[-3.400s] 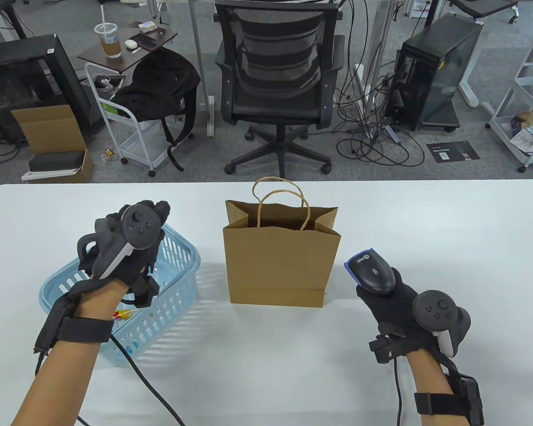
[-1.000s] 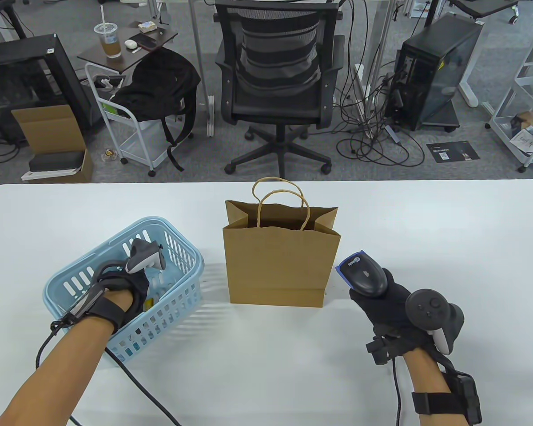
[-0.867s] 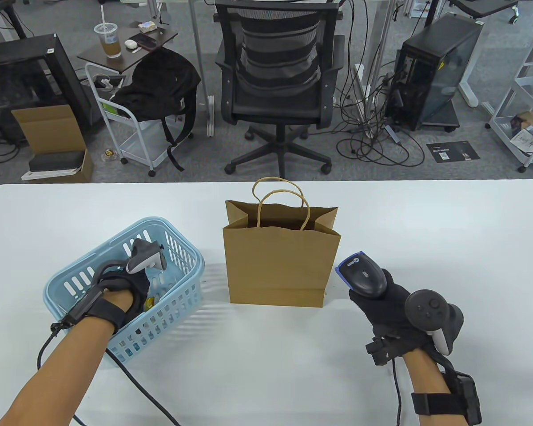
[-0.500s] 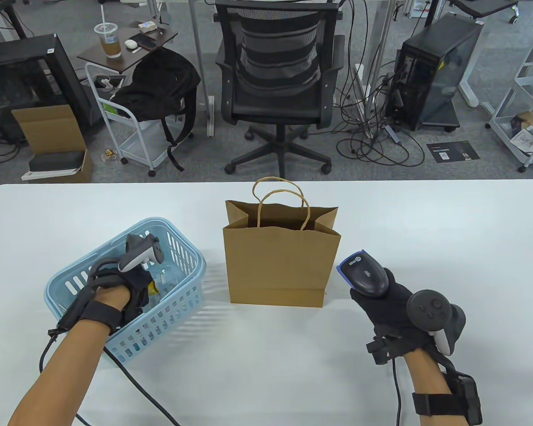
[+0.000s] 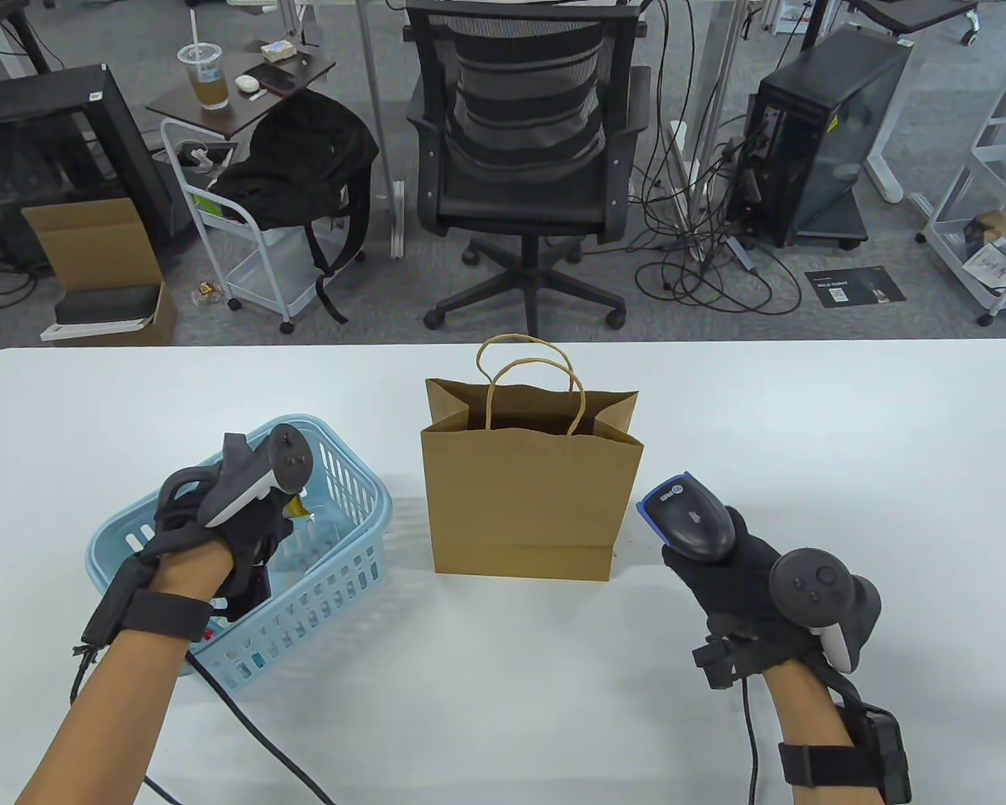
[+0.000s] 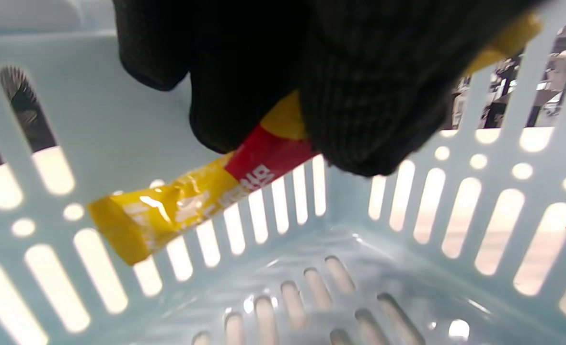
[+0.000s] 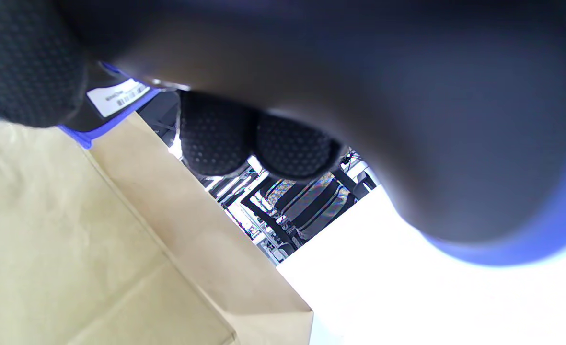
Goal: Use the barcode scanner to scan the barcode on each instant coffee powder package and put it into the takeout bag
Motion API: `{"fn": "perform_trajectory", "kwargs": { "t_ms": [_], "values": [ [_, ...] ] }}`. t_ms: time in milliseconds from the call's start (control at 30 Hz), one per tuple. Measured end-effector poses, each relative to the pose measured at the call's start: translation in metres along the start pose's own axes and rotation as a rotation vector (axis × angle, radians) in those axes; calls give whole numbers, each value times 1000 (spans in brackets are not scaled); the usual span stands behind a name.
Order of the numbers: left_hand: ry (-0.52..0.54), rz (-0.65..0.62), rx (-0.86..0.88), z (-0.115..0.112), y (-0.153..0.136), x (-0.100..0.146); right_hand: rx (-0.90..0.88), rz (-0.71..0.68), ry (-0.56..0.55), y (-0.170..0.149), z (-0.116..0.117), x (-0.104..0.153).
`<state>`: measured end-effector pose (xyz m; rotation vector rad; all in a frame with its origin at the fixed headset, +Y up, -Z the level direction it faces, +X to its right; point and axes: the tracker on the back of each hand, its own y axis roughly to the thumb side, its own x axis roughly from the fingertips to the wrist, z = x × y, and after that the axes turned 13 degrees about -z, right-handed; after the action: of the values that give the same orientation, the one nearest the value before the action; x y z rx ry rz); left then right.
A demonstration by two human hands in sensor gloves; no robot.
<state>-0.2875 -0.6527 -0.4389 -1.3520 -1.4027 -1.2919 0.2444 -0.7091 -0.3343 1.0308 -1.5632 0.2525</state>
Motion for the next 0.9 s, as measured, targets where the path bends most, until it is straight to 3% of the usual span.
{"fn": "perform_trajectory", "kwargs": {
  "t_ms": [267, 433, 700, 900],
  "values": [
    [37, 51, 12, -2, -4, 0, -2, 0, 2, 0, 0, 0],
    [85, -11, 45, 4, -1, 5, -2, 0, 2, 0, 0, 0],
    [278, -132, 221, 37, 2, 21, -4, -3, 0, 0, 0, 0],
    [456, -240, 157, 69, 20, 50, -2, -4, 3, 0, 1, 0]
  ]
}}
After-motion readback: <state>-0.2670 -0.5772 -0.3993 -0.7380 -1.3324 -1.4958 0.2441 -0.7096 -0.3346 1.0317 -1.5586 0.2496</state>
